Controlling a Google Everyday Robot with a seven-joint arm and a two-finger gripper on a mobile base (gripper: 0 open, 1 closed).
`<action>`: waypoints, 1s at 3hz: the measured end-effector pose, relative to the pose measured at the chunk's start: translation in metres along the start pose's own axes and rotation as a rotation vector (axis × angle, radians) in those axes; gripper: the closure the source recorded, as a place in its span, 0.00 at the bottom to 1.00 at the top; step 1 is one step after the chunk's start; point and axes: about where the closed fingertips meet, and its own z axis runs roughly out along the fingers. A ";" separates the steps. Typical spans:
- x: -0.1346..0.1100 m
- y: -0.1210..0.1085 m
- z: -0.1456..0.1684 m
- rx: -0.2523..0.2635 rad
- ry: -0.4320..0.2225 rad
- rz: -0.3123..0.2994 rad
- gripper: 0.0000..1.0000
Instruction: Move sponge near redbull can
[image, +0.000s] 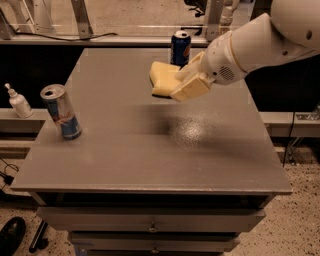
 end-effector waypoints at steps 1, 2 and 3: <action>-0.020 0.022 0.028 -0.052 -0.005 -0.119 1.00; -0.030 0.044 0.059 -0.097 0.002 -0.212 1.00; -0.043 0.064 0.087 -0.131 0.012 -0.292 1.00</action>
Offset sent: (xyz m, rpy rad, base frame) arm -0.0242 0.1096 -0.0511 -0.1201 -0.1006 0.3088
